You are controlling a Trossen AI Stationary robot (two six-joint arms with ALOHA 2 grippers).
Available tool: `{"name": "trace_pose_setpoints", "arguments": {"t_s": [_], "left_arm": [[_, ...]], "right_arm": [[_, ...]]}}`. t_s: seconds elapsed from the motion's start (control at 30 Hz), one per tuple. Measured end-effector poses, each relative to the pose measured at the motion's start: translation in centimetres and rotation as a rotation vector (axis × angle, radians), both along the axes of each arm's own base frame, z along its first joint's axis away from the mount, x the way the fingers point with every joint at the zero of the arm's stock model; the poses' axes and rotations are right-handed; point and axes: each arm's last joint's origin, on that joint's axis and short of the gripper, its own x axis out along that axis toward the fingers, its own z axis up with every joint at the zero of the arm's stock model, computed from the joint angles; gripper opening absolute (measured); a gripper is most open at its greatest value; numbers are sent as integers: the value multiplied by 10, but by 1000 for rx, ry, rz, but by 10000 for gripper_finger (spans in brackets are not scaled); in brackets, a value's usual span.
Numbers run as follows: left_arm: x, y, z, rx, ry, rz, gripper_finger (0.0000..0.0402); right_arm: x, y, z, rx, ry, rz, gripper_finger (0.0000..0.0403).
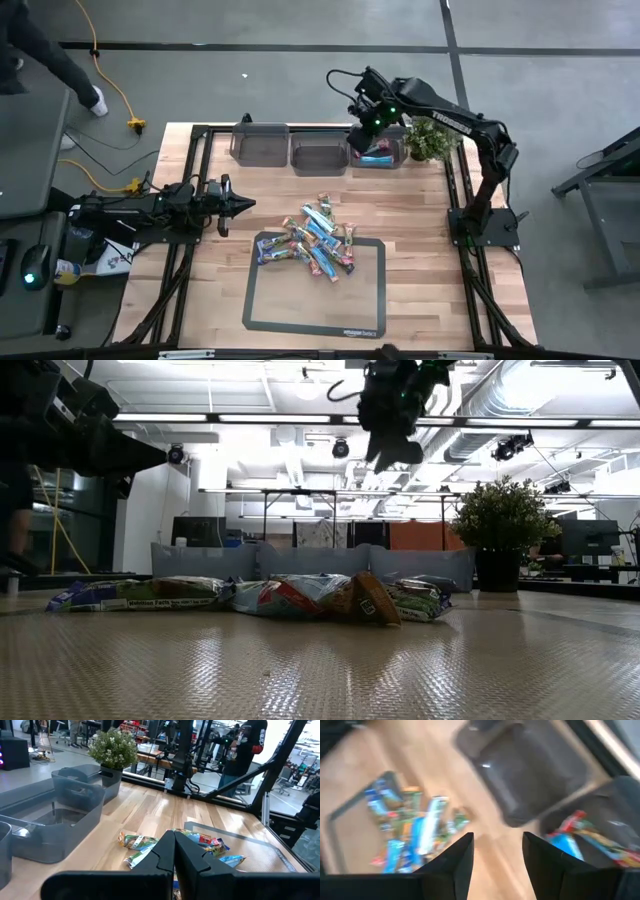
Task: Pick and place Granola Bars by type
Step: Put the red granola bar into the right black bin
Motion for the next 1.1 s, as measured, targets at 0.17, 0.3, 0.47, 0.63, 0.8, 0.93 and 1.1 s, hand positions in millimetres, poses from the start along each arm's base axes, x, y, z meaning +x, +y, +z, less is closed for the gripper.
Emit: {"name": "trace_pose_setpoints", "arguments": {"t_s": [0.17,0.3,0.47,0.63,0.8,0.93,1.1], "left_arm": [[0,0,0,0,0,0,1],[0,0,0,0,0,-4,1],[0,0,0,0,1,-4,1],[0,0,0,0,0,-4,1],[0,0,0,0,1,-3,1],[0,-1,0,-1,2,-17,1],[0,-1,-1,-2,6,-42,1]], "right_arm": [[11,24,7,77,-89,134,152],[21,46,8,161,-122,215,152],[33,76,8,239,-93,215,152],[44,115,8,291,-60,262,152],[51,160,8,352,-7,306,152],[52,198,7,368,51,315,152],[48,239,4,290,127,281,152]]}}
